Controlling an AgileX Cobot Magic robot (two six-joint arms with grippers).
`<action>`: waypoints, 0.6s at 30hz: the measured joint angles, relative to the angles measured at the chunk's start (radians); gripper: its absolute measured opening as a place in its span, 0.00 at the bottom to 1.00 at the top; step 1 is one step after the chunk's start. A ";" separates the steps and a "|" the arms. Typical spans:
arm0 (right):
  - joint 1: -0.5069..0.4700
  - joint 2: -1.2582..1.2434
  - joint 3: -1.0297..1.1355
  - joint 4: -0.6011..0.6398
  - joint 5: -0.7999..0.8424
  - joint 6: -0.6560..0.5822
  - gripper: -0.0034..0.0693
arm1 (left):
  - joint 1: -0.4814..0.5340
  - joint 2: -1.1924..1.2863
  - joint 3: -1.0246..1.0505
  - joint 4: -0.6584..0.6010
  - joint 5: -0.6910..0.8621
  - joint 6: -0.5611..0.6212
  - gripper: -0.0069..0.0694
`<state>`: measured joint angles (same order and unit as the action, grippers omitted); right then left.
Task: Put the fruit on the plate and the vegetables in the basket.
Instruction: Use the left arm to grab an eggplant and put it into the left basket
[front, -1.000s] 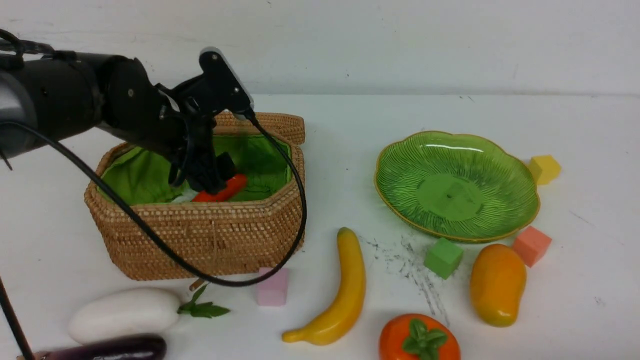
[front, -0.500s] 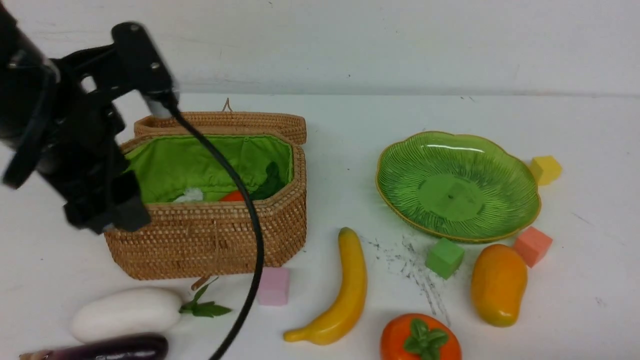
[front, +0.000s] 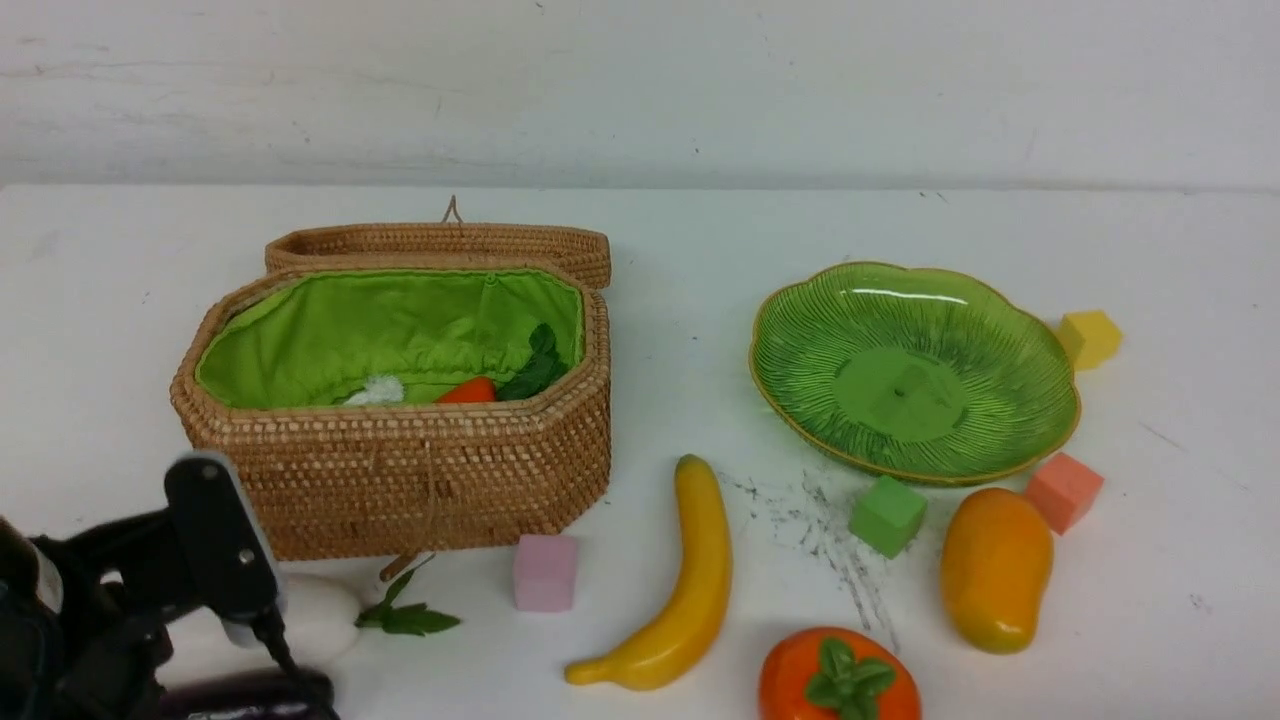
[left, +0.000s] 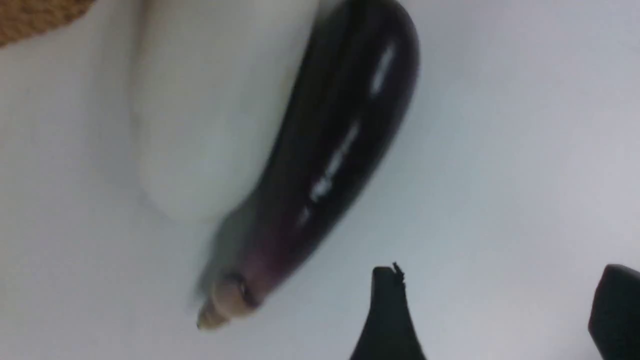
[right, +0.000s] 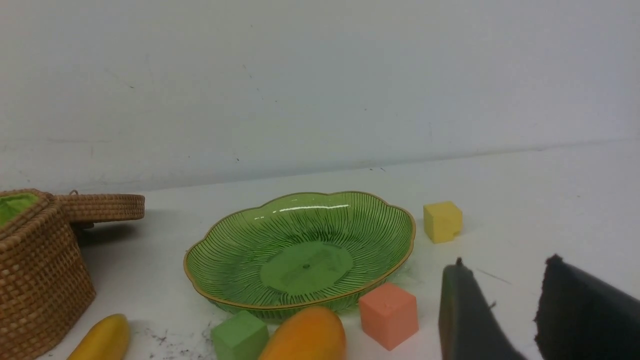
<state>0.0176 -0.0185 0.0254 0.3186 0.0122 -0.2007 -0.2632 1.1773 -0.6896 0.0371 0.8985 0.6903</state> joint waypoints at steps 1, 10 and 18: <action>0.000 0.000 0.000 0.000 0.000 0.000 0.38 | 0.000 0.004 0.013 0.004 -0.043 0.000 0.75; 0.000 0.000 0.000 0.000 0.000 0.000 0.38 | 0.000 0.104 0.030 0.045 -0.196 0.000 0.75; 0.000 0.000 0.000 0.000 0.000 0.000 0.38 | 0.000 0.250 0.029 0.167 -0.271 -0.124 0.75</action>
<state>0.0176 -0.0185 0.0254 0.3186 0.0122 -0.2007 -0.2632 1.4276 -0.6603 0.2039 0.6275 0.5668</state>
